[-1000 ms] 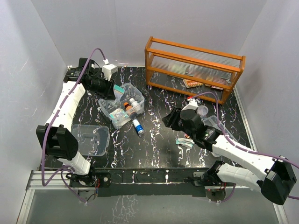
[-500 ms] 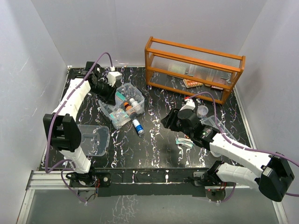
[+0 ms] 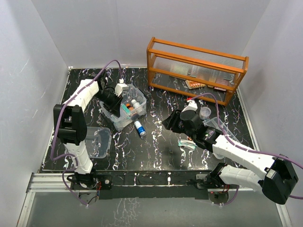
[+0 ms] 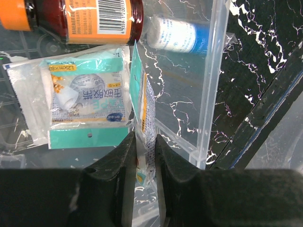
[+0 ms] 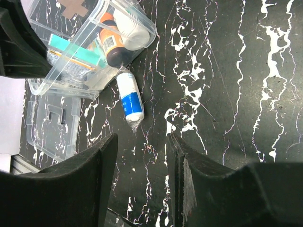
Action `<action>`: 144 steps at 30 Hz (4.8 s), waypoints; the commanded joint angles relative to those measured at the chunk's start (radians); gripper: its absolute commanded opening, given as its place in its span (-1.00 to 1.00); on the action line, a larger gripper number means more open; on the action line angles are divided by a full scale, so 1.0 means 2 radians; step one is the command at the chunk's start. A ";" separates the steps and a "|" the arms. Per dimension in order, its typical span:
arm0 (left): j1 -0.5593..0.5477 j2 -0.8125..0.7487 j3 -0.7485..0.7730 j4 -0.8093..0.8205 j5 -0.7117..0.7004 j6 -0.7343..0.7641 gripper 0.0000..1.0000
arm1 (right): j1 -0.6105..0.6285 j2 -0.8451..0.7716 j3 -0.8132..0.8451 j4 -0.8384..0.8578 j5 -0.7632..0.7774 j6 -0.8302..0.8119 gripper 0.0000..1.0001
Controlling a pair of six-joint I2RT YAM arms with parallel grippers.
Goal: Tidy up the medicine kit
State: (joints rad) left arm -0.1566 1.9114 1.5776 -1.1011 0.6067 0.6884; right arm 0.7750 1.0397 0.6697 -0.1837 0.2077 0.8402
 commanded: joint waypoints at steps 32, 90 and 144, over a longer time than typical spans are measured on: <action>-0.024 0.051 0.034 -0.014 -0.022 -0.047 -0.12 | -0.001 -0.007 0.004 0.028 0.000 -0.001 -0.13; -0.047 0.069 0.077 0.034 -0.183 -0.055 -0.35 | -0.001 -0.004 0.013 0.016 -0.010 0.003 -0.14; 0.022 -0.080 -0.050 0.163 -0.114 -0.256 0.08 | 0.000 0.017 0.005 0.016 -0.016 0.025 -0.14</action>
State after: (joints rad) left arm -0.1059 1.8324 1.5181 -0.7158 0.3038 0.2363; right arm 0.7750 1.0870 0.6693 -0.1841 0.1680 0.8780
